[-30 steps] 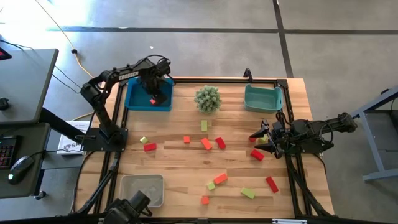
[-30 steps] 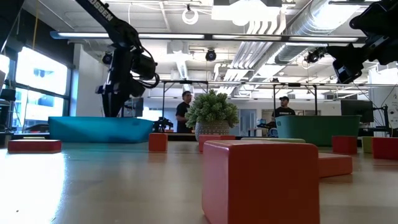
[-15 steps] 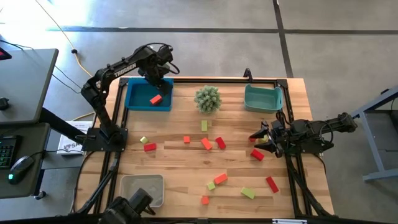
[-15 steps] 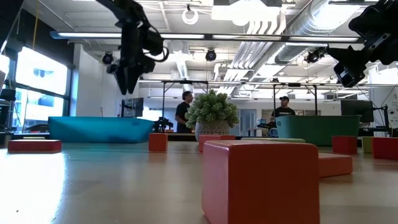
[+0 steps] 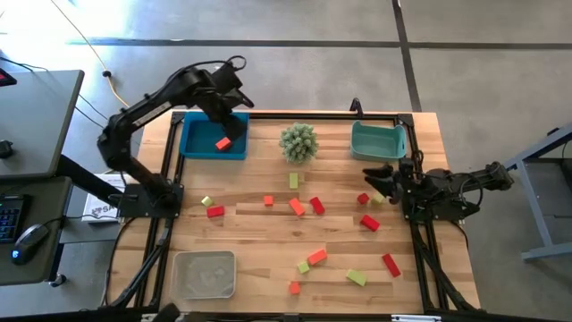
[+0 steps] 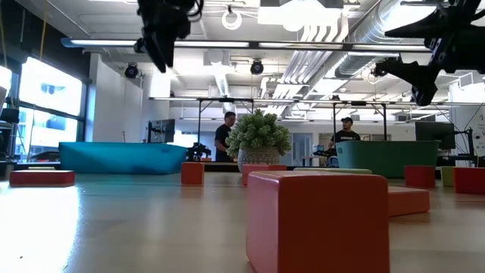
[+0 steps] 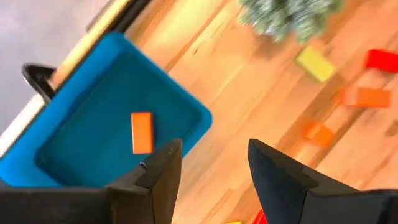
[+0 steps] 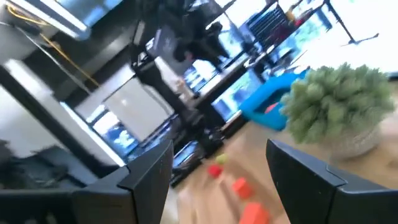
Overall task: Sort & place blocks by color
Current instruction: Put the light green block into the green bin
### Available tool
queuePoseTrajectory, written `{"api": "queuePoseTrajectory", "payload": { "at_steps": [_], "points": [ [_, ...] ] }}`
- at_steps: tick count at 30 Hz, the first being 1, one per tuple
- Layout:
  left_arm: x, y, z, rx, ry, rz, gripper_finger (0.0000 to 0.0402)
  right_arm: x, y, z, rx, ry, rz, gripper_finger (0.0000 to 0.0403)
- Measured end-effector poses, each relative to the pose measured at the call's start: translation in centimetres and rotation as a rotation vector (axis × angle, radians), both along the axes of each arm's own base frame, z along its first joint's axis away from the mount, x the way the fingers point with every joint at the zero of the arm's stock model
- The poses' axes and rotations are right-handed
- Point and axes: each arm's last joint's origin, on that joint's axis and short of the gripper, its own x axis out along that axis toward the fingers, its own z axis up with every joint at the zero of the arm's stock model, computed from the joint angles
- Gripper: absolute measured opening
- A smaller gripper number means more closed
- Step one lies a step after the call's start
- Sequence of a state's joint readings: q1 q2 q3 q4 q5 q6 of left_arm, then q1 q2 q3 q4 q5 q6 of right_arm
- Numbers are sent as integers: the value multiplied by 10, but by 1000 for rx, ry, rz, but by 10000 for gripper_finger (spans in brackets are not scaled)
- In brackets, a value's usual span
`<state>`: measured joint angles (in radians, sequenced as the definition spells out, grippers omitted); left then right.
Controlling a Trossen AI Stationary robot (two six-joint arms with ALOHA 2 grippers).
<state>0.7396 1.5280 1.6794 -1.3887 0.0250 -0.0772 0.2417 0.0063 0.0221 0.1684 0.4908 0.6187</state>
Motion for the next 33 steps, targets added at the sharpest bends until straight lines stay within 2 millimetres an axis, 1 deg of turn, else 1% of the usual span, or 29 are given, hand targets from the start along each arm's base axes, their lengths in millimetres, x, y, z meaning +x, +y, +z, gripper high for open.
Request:
{"api": "queuePoseTrajectory", "payload": {
  "at_steps": [4, 8, 10, 12, 14, 17, 22, 25, 28, 33],
  "points": [
    [-8, -18, 17, 48, -55, -27, 172, -5, -2, 17, -19, -115, -58, 247],
    [-14, -31, 27, 71, -94, -31, 172, -11, -4, 37, -52, -170, -92, 247],
    [-16, -36, 30, 80, -108, -40, 173, -16, -6, 49, -80, -163, -115, 247],
    [-17, -41, 33, 87, -117, -54, 172, -19, -7, 60, -112, -114, -129, 247],
    [-17, -44, 34, 90, -121, -66, 173, -23, -9, 72, -129, -31, -147, 247],
    [-15, -47, 34, 90, -123, -81, 173, -30, -11, 86, -114, 156, -156, 247],
    [-14, -49, 35, 91, -124, -92, 173, -36, -13, 102, -8, 486, -156, 247],
    [-13, -50, 35, 90, -124, -98, 172, -34, -11, 106, 49, 683, -143, 247],
    [-12, -51, 35, 97, -120, -121, 172, -28, -7, 107, 96, 856, -97, 247],
    [-12, -51, 34, 107, -111, -151, 172, -12, 0, 102, 151, 1055, -39, 247]
  ]
}}
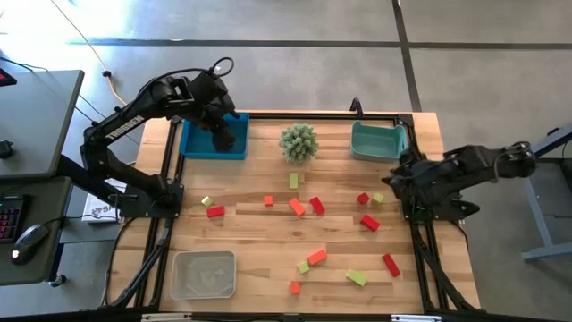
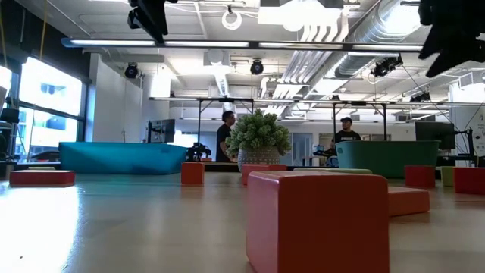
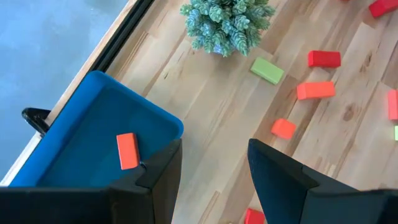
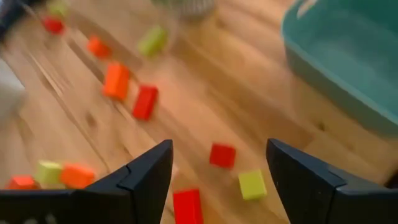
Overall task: Sort & place blocks by color
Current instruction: Put the light green block into the green bin
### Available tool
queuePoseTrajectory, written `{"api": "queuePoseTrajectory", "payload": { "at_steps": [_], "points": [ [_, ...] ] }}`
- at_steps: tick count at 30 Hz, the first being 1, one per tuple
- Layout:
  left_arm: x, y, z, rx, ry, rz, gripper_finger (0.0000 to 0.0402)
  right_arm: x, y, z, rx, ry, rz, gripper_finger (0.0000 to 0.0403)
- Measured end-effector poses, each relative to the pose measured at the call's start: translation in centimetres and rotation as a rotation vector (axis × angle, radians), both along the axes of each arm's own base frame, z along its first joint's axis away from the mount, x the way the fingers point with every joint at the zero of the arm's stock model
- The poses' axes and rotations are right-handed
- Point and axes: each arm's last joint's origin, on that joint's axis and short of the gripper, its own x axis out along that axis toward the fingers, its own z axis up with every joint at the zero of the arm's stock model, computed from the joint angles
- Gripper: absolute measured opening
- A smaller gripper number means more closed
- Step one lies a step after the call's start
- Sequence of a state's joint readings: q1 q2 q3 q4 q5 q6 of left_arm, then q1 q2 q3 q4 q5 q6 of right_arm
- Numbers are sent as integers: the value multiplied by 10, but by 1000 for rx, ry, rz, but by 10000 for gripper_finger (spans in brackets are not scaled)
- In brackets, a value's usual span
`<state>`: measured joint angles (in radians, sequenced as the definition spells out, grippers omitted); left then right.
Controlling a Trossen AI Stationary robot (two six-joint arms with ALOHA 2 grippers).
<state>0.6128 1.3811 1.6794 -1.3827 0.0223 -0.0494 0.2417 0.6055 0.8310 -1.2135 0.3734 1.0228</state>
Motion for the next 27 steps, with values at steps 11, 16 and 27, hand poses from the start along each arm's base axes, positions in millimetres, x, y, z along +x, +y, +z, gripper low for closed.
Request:
{"api": "queuePoseTrajectory", "payload": {
  "at_steps": [11, 16, 27],
  "points": [
    [0, 0, 0, 0, 0, 0, 172, 41, 6, -24, 77, 298, 55, 247],
    [0, 0, 0, 0, 0, 0, 172, 58, 1, -37, 122, 437, 125, 247],
    [0, 0, 0, 0, 0, 0, 172, 89, -18, -68, 191, 669, 135, 247]
  ]
}}
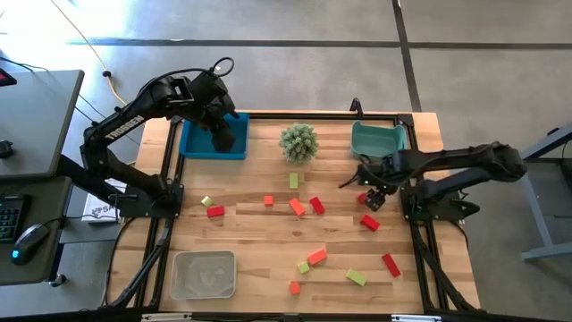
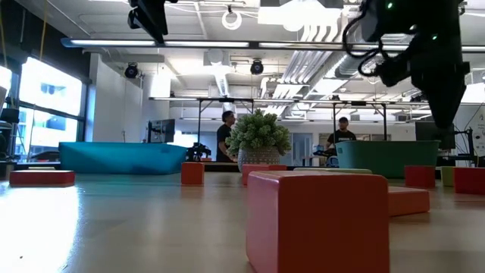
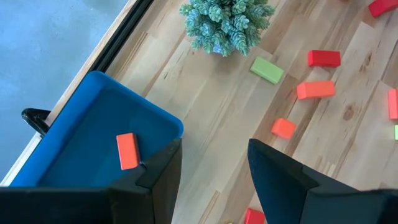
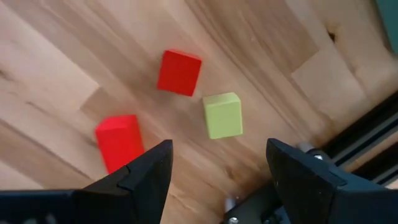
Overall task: Sort & place blocks by color
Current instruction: Put the light green block into the green bin
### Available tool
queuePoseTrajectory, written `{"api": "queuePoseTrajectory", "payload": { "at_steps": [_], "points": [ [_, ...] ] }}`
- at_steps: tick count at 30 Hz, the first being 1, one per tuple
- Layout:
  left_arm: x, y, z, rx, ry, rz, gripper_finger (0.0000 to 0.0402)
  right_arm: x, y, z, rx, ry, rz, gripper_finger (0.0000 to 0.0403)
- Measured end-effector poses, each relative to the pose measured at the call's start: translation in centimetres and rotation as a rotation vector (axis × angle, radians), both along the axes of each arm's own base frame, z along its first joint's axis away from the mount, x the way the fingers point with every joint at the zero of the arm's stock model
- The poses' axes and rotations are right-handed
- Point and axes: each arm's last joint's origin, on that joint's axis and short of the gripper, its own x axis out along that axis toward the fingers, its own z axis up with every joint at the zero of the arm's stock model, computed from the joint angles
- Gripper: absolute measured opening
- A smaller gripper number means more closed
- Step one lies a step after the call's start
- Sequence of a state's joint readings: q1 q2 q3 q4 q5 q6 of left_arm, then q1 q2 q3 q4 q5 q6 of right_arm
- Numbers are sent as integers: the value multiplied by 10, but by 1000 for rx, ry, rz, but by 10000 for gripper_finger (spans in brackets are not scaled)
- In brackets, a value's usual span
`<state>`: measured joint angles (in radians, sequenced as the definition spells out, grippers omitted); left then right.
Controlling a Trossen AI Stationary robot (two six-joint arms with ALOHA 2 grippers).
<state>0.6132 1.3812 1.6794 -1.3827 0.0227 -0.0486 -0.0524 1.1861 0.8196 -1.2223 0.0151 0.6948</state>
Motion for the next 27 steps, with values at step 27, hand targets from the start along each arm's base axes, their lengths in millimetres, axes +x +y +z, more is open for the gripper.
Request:
{"api": "queuePoseTrajectory", "payload": {
  "at_steps": [27],
  "points": [
    [0, 0, 0, 0, 1, 0, 172, 33, -18, -57, 108, 270, 81, 247]
  ]
}}
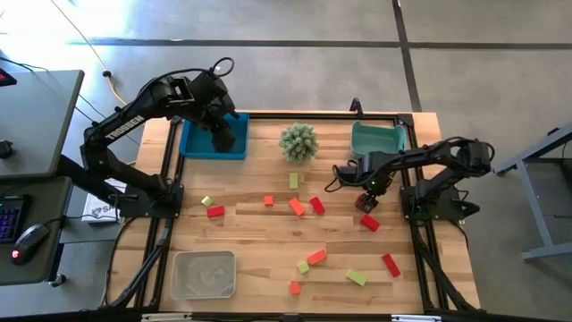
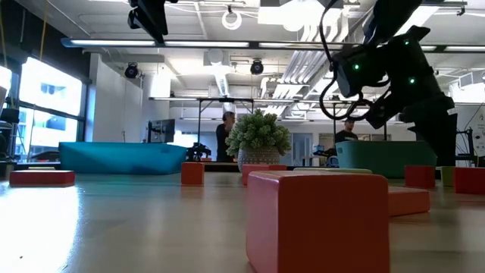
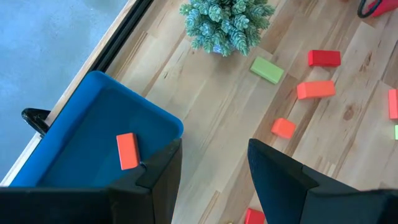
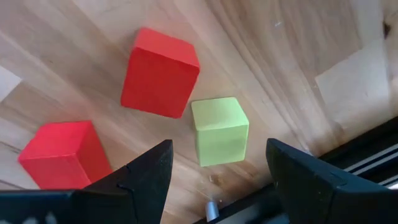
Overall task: Sort & place blocks by color
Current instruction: Put the light green block into the green bin
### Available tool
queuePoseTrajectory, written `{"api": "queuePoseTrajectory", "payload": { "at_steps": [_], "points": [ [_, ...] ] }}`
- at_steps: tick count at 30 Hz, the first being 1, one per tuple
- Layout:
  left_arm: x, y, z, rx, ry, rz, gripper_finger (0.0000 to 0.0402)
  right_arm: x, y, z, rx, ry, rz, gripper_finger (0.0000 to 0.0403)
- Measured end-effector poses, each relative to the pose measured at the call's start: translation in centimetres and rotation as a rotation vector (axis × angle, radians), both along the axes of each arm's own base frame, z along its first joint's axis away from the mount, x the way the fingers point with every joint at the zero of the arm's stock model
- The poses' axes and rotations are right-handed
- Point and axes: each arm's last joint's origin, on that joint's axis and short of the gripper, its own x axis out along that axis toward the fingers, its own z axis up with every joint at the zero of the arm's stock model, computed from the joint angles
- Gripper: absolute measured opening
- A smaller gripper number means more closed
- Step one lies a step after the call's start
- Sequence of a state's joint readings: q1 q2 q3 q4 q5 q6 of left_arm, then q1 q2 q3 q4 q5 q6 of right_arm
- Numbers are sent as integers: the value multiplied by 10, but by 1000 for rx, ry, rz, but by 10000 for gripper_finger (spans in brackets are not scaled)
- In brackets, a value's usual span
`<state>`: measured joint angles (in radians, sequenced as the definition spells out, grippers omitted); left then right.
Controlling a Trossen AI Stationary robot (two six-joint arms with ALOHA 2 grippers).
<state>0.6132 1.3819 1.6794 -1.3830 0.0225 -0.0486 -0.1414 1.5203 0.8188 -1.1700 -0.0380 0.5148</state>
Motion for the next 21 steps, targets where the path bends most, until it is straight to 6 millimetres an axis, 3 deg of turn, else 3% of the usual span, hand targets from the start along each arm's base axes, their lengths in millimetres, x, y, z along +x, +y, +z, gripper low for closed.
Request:
{"api": "queuePoseTrajectory", "payload": {
  "at_steps": [21],
  "points": [
    [0, 0, 0, 0, 0, 0, 172, 9, -7, -30, 41, 113, 18, 241]
  ]
}}
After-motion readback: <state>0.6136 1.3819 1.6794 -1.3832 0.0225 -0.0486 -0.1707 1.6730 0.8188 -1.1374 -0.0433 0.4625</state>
